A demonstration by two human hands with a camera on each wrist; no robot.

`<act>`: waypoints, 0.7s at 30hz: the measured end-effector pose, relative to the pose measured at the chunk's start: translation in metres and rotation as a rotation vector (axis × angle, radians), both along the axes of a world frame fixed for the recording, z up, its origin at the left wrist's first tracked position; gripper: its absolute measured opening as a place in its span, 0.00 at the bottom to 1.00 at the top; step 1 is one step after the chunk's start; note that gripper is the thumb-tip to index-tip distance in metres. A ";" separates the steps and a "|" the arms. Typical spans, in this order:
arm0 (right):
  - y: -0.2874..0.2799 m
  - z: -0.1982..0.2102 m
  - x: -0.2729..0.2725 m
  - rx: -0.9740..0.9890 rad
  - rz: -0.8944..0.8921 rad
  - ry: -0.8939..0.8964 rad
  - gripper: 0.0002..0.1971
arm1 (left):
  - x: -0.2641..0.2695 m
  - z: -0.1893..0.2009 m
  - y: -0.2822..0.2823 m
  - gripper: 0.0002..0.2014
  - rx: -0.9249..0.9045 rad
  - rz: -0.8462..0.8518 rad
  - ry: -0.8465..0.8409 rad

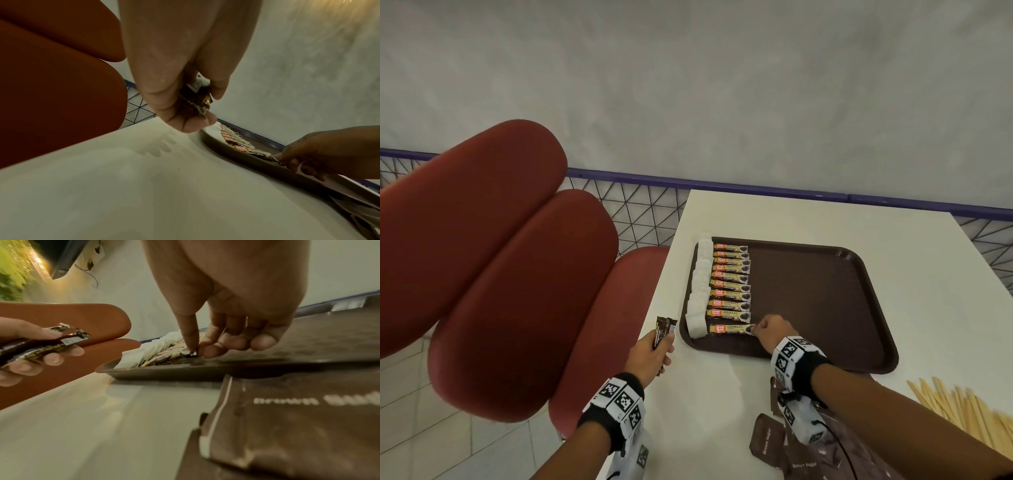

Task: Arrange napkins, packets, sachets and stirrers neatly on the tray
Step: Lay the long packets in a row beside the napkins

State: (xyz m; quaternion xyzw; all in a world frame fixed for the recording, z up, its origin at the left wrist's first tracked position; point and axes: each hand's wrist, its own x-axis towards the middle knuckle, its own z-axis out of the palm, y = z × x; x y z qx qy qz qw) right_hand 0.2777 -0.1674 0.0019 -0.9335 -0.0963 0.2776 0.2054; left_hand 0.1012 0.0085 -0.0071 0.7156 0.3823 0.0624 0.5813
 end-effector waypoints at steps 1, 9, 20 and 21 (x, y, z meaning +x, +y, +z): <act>0.002 0.000 0.000 -0.015 0.007 -0.006 0.10 | 0.000 0.001 -0.001 0.09 -0.002 -0.003 -0.001; 0.011 -0.003 0.000 -0.092 0.033 -0.044 0.16 | 0.000 0.002 -0.003 0.08 -0.003 -0.023 0.007; 0.003 0.000 0.003 -0.127 0.139 -0.155 0.19 | 0.002 -0.004 -0.001 0.05 -0.037 -0.091 0.006; 0.002 0.002 0.002 -0.107 0.165 -0.195 0.17 | 0.003 -0.003 -0.001 0.05 -0.034 -0.104 0.008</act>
